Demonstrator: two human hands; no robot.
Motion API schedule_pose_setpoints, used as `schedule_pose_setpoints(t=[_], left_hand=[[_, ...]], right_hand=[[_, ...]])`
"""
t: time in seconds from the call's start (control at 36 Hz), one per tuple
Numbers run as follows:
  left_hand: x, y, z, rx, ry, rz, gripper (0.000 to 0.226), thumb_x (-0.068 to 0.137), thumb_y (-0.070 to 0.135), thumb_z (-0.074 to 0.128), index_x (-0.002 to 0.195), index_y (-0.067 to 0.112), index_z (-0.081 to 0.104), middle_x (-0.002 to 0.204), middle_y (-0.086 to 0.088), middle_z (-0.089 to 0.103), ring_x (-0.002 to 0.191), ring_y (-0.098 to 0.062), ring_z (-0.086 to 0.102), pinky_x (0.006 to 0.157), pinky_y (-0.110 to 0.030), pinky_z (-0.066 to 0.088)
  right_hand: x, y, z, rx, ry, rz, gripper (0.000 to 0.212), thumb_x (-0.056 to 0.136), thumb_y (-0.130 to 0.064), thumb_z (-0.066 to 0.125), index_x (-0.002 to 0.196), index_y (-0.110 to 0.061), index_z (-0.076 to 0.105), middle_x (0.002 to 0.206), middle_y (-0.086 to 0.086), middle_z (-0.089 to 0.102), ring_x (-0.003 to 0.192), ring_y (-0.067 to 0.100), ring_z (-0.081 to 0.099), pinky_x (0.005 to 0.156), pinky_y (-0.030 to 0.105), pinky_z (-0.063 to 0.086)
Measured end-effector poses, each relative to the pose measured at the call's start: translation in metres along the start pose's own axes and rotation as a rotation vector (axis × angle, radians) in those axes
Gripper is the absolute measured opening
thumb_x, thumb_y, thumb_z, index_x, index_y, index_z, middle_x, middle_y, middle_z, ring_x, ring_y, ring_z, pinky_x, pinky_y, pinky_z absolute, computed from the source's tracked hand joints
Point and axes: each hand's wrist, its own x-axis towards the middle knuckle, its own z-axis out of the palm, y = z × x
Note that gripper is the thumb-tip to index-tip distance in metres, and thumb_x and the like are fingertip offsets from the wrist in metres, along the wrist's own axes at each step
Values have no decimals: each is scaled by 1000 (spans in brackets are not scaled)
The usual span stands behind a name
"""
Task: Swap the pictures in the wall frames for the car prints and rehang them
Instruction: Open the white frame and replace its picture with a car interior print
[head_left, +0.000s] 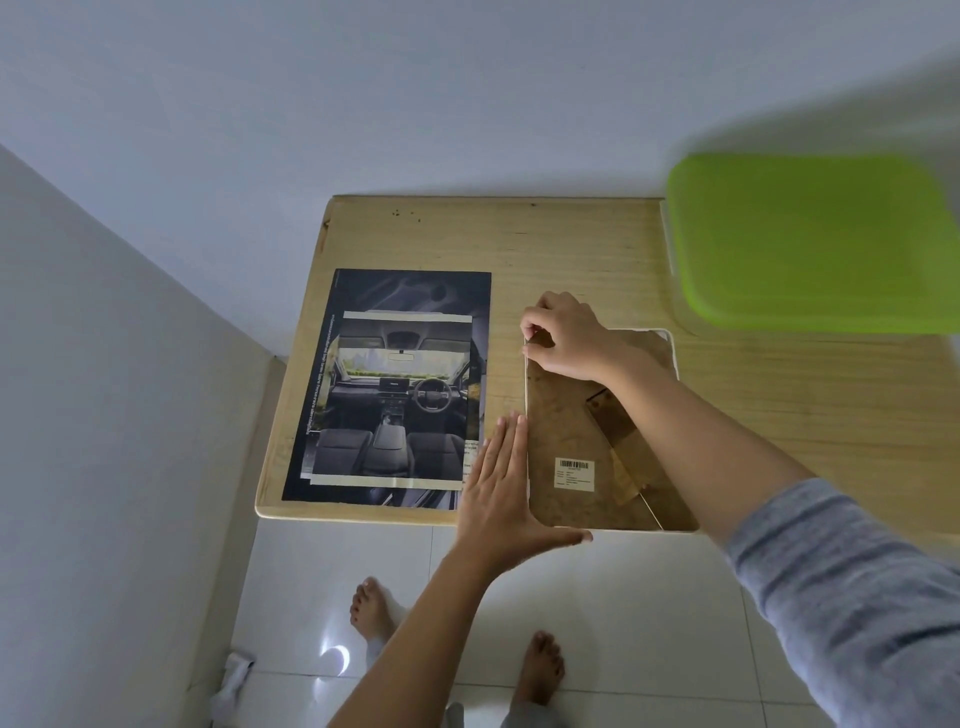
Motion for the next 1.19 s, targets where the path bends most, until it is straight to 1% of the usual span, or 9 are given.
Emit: schedule_pose_setpoints(t=[0.31, 0.44, 0.53, 0.69, 0.78, 0.92, 1.0, 1.08, 1.19], left_hand=[[0, -1, 2, 49, -10, 23, 130, 53, 90, 40, 139, 21, -28, 149, 7, -32, 136, -7, -33, 109, -29, -23], [1, -1, 3, 56, -14, 20, 130, 52, 90, 39, 140, 20, -28, 149, 7, -32, 135, -6, -34, 110, -28, -23], [1, -1, 3, 59, -13, 18, 131, 54, 89, 43, 141, 20, -27, 149, 7, -32, 135, -6, -34, 111, -28, -20], [1, 0, 1, 56, -13, 16, 131, 56, 87, 47, 142, 20, -25, 150, 7, -31, 134, -5, -35, 110, -27, -21], [1, 0, 1, 55, -18, 13, 132, 55, 88, 47, 143, 20, -24, 150, 7, -31, 135, -5, -34, 110, -27, -21], [1, 0, 2, 56, -14, 15, 130, 52, 91, 40, 137, 25, -34, 148, 9, -34, 134, -5, -35, 109, -27, -23], [1, 0, 1, 40, -17, 12, 130, 52, 90, 42, 141, 24, -27, 149, 8, -32, 135, -6, -34, 110, -27, -21], [0, 0, 1, 27, -13, 14, 130, 53, 89, 43, 142, 23, -24, 151, 8, -30, 136, -6, -32, 111, -29, -20], [0, 1, 0, 27, -16, 18, 129, 53, 89, 42, 141, 23, -26, 149, 9, -32, 135, -6, -33, 111, -29, -21]], right_hand=[[-2, 8, -2, -15, -76, 50, 13, 88, -25, 55, 93, -13, 50, 98, 1, 43, 97, 19, 39, 86, 31, 30], [0, 7, -6, 73, -130, 86, 10, 85, -19, 53, 83, -16, 44, 92, 5, 50, 88, 22, 44, 81, 34, 36], [0, 6, -6, 190, -121, 115, 13, 83, -14, 54, 78, -15, 42, 87, 5, 49, 81, 21, 44, 70, 31, 38], [-1, 4, -6, 308, -102, 162, 11, 83, -12, 53, 79, -10, 43, 84, 4, 47, 73, 16, 41, 63, 27, 34], [-2, 3, -6, 333, -101, 174, 12, 83, -11, 52, 77, -10, 42, 82, 4, 47, 71, 16, 41, 62, 26, 34], [-2, 2, -9, 377, -109, 207, 13, 82, -10, 52, 75, -9, 41, 81, 4, 46, 70, 17, 40, 63, 28, 33], [-2, 2, -10, 399, -113, 219, 14, 82, -11, 52, 73, -9, 41, 79, 3, 46, 69, 17, 41, 65, 30, 34], [-3, 2, -10, 416, -125, 227, 12, 82, -11, 54, 76, -8, 44, 81, 7, 49, 74, 22, 46, 68, 33, 37], [-3, 3, -11, 408, -143, 226, 10, 83, -9, 55, 80, -6, 46, 92, 16, 55, 92, 34, 56, 70, 34, 40]])
